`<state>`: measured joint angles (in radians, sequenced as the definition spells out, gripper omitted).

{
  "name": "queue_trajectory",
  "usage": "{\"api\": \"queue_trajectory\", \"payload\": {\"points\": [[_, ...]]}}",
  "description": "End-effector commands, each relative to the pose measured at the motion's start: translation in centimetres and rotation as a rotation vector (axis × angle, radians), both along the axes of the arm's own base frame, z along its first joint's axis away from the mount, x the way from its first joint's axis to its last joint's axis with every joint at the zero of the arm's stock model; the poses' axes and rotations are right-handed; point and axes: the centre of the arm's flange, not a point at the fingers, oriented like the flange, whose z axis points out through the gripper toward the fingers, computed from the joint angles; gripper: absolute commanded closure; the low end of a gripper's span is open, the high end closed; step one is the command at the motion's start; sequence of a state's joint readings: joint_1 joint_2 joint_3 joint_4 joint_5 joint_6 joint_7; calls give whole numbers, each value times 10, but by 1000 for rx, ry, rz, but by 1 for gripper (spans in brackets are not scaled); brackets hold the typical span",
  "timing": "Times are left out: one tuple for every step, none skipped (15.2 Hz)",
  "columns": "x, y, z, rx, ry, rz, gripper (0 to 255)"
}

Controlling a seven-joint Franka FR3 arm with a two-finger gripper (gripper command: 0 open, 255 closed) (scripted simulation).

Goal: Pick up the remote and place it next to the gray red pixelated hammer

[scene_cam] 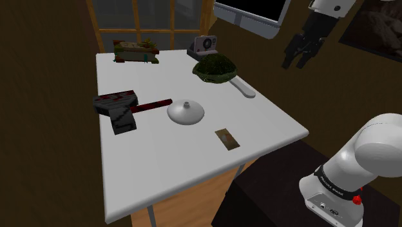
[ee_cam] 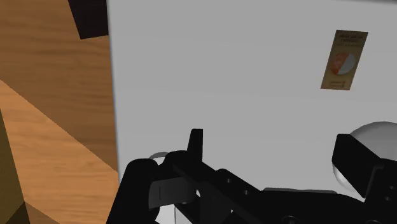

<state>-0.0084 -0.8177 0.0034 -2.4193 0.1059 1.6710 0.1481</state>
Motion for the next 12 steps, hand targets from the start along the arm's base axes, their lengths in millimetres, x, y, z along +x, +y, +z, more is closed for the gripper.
{"api": "queue_trajectory", "payload": {"points": [[0, 0, 0, 0, 0, 0, 0], [10, -5, -7, -3, 3, 1, 0], [20, -9, -15, -6, 6, 1, 0], [30, -14, -22, -9, 8, 2, 0], [40, -19, -29, -12, 11, 2, 0], [50, -23, -37, -16, 14, 3, 0], [60, -28, -44, -19, 17, 3, 0], [70, -33, -52, -22, 20, 4, 0], [80, -38, -59, -25, 22, 4, 0], [90, -42, -67, -28, 25, 5, 0], [100, -47, -74, -31, 28, 5, 0], [110, -52, -82, -34, 31, 6, 0]]}}
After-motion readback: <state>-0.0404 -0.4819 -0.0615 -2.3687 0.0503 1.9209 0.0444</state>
